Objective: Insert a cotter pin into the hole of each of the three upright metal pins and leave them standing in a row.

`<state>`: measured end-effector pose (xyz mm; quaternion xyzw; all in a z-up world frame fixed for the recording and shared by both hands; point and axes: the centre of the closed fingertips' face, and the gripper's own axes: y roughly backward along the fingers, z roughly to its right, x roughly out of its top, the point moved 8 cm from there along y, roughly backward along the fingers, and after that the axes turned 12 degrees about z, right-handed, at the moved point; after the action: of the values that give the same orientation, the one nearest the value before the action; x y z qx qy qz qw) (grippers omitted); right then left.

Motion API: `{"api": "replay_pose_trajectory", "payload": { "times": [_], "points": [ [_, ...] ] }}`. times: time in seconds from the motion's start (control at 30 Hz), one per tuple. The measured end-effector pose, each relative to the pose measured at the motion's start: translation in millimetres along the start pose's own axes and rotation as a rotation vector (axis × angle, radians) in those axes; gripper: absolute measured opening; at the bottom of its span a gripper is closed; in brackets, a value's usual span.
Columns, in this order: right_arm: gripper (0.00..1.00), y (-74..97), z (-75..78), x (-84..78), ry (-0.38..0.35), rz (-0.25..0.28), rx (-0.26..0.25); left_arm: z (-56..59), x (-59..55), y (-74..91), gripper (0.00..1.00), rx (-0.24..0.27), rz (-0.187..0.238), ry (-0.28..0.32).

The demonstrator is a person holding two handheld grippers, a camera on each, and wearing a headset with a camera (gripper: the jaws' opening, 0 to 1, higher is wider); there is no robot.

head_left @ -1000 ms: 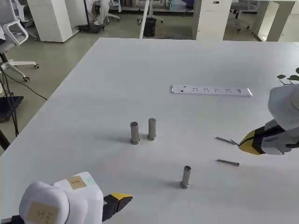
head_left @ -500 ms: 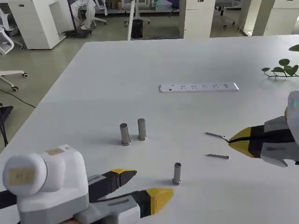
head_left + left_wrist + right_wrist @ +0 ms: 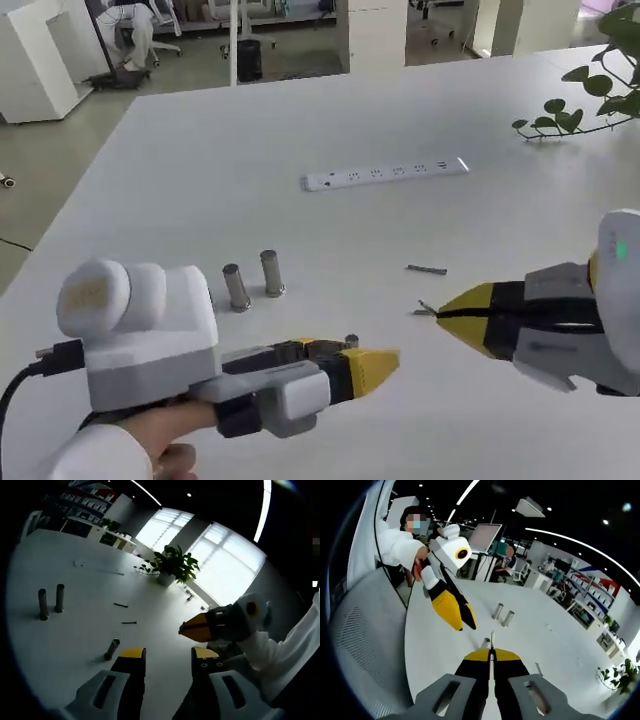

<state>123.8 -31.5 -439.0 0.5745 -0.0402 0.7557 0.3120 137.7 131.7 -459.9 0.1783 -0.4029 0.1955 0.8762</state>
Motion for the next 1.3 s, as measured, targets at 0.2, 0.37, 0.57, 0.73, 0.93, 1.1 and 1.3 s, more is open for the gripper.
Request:
{"api": "replay_pose_trajectory", "payload": {
  "times": [0.2,0.37,0.57,0.73,0.93,1.1,1.3],
  "points": [
    [0.0,1.9,-15.2,-2.8,-0.016,-0.004,0.002,13.4,-0.6,-16.3,0.2,-0.057,-0.055,0.011],
    [0.0,5.8,-20.3,-5.7,-0.039,-0.001,-0.001,18.5,-4.5,-26.4,0.14,-0.082,-0.12,0.02],
    [0.0,8.9,-22.5,-6.7,-0.034,-0.006,-0.008,22.8,-5.0,-33.3,0.05,-0.099,-0.151,0.025],
    [0.0,9.2,-23.6,-6.6,-0.009,-0.015,-0.005,22.7,-4.9,-34.8,0.02,-0.091,-0.17,0.033],
    [0.0,8.0,-27.3,-5.9,0.059,-0.043,0.017,21.1,-6.6,-33.1,0.01,-0.08,-0.198,0.049],
    [0.0,6.6,-31.3,-6.3,0.094,-0.058,0.039,19.2,-9.4,-29.9,0.0,-0.071,-0.225,0.043],
    [0.0,5.5,-34.6,-5.5,0.115,-0.067,0.064,18.6,-11.4,-26.5,0.0,-0.062,-0.247,0.063]
  ]
}}
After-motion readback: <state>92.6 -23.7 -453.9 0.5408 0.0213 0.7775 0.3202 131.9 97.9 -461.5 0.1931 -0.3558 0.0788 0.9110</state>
